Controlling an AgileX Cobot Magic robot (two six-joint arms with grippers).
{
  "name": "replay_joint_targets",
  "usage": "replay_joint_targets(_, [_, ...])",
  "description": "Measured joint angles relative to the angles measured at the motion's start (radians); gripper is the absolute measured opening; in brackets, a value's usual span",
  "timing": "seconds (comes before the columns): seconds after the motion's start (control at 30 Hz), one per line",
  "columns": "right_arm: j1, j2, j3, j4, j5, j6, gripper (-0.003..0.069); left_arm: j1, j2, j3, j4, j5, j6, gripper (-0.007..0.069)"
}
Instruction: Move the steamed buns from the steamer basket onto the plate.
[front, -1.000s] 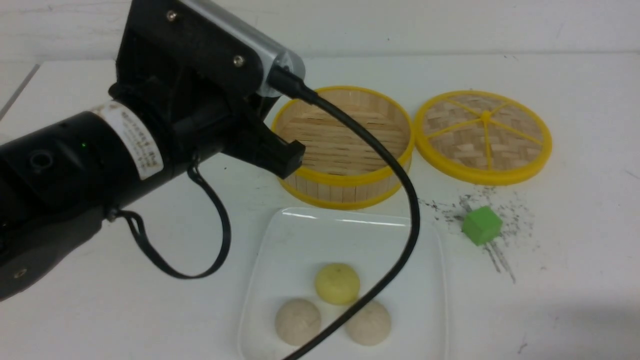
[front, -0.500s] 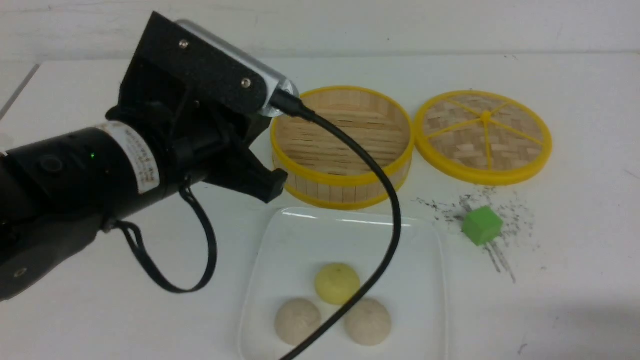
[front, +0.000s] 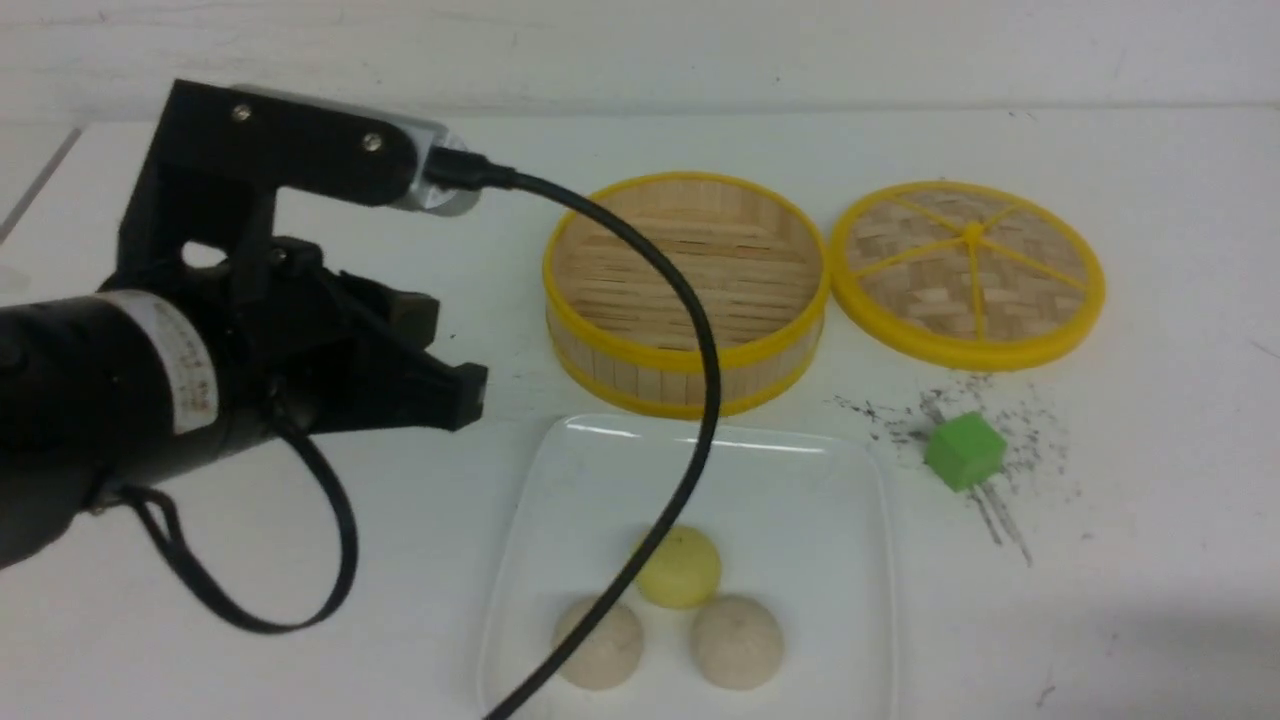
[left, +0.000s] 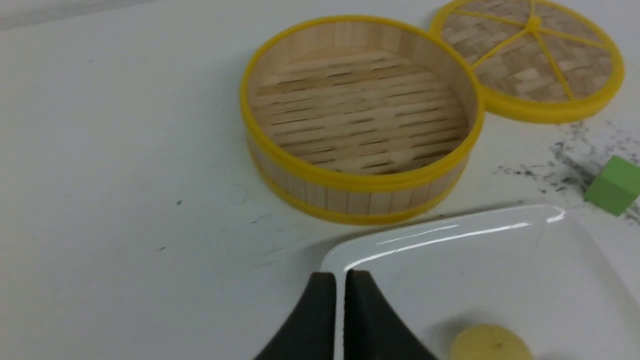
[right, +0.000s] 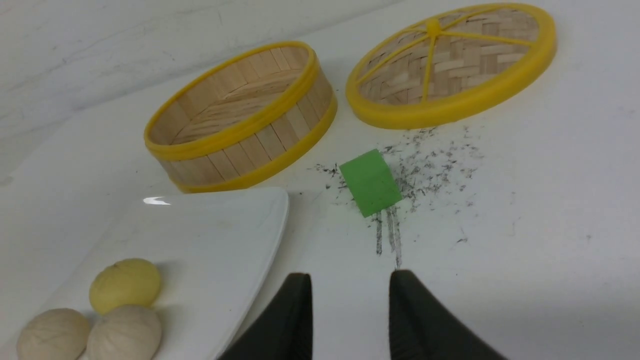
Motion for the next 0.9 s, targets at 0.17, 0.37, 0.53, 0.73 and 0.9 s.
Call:
replay_joint_targets(0.17, [0.0,0.0,0.0,0.0,0.0,0.0,0.024,0.119,-0.083,0.099,0.029,-0.071,-0.022,0.0054])
replay_joint_targets(0.37, [0.0,0.0,0.0,0.0,0.0,0.0,0.024,0.279,-0.222,0.359,0.039,-0.348,-0.034,0.0055])
replay_joint_targets(0.53, [0.0,0.0,0.0,0.0,0.0,0.0,0.024,0.419,-0.393,0.587,0.029,-0.439,-0.122,0.0055])
replay_joint_targets(0.73, [0.0,0.0,0.0,0.0,0.0,0.0,0.024,0.5,-0.592,0.717,0.029,-0.428,-0.17,0.0066])
replay_joint_targets(0.9, [0.0,0.0,0.0,0.0,0.0,0.0,0.024,0.576,-0.776,0.826,0.058,-0.355,-0.172,0.0069])
